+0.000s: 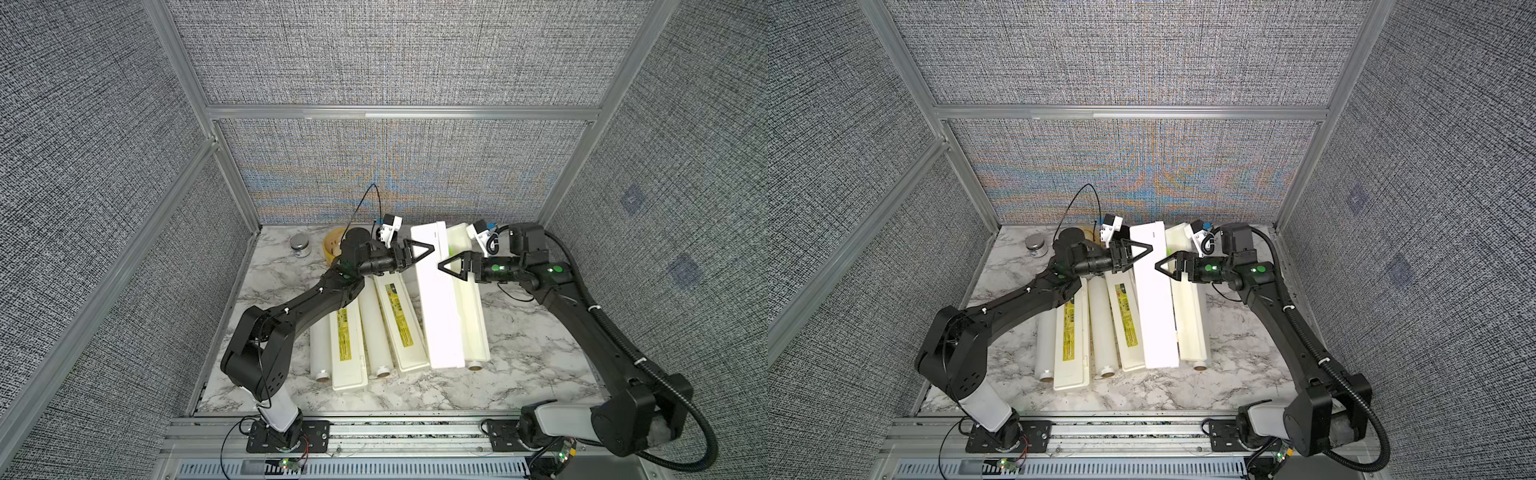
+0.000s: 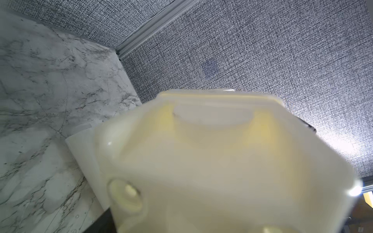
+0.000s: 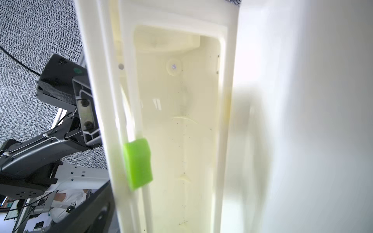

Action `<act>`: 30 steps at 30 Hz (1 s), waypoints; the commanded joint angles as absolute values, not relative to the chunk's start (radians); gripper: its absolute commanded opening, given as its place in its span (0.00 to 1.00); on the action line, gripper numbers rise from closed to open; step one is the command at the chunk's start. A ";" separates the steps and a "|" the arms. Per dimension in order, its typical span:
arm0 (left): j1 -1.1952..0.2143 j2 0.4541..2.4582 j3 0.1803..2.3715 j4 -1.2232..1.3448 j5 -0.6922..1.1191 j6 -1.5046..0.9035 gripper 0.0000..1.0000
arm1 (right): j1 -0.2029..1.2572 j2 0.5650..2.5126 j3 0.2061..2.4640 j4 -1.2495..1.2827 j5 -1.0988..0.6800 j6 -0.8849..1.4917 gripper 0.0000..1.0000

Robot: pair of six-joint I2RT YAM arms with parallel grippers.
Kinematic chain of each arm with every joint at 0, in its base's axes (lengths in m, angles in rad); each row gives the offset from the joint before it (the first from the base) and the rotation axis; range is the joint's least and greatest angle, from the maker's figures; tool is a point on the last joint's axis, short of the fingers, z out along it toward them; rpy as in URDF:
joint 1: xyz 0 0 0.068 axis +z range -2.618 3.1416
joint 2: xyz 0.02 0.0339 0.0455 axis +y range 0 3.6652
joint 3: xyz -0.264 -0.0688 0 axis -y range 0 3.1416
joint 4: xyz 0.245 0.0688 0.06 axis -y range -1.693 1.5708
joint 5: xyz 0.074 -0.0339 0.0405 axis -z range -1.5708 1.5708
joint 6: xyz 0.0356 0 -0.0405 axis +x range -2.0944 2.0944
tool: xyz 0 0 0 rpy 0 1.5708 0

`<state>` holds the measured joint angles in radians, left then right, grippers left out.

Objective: Put plastic wrap rolls into dispensers
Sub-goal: Open the lid of the plastic wrap cutting box.

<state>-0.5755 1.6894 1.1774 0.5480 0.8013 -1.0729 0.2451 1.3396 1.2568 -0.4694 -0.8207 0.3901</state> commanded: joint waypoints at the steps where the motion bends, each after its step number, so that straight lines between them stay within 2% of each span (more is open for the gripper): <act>1: -0.584 1.690 1.192 0.570 0.800 -1.074 0.65 | 0.270 1.364 1.270 -0.443 -0.806 0.405 0.97; 7: -0.598 1.684 1.227 0.403 0.760 -0.987 0.65 | 0.328 1.397 1.329 -0.510 -0.688 0.382 0.87; 15: -0.602 1.691 1.236 0.373 0.756 -0.978 0.63 | 0.350 1.427 1.369 -0.586 -0.561 0.362 0.66; 17: -0.603 1.686 1.236 0.373 0.759 -0.977 0.63 | 0.349 1.428 1.368 -0.589 -0.545 0.360 0.68; 19: -0.604 1.682 1.231 0.376 0.765 -0.972 0.63 | 0.349 1.425 1.368 -0.591 -0.525 0.357 0.78; 21: -0.604 1.678 1.226 0.379 0.769 -0.971 0.63 | 0.348 1.421 1.369 -0.594 -0.519 0.348 0.83; 30: -0.604 1.683 1.215 0.404 0.756 -1.008 0.63 | 0.357 1.403 1.364 -0.614 -0.462 0.347 0.87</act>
<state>-0.6006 1.6913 1.2110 0.3351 0.7174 -0.9676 0.3527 1.4071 1.3678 -0.5938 -0.5438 0.3630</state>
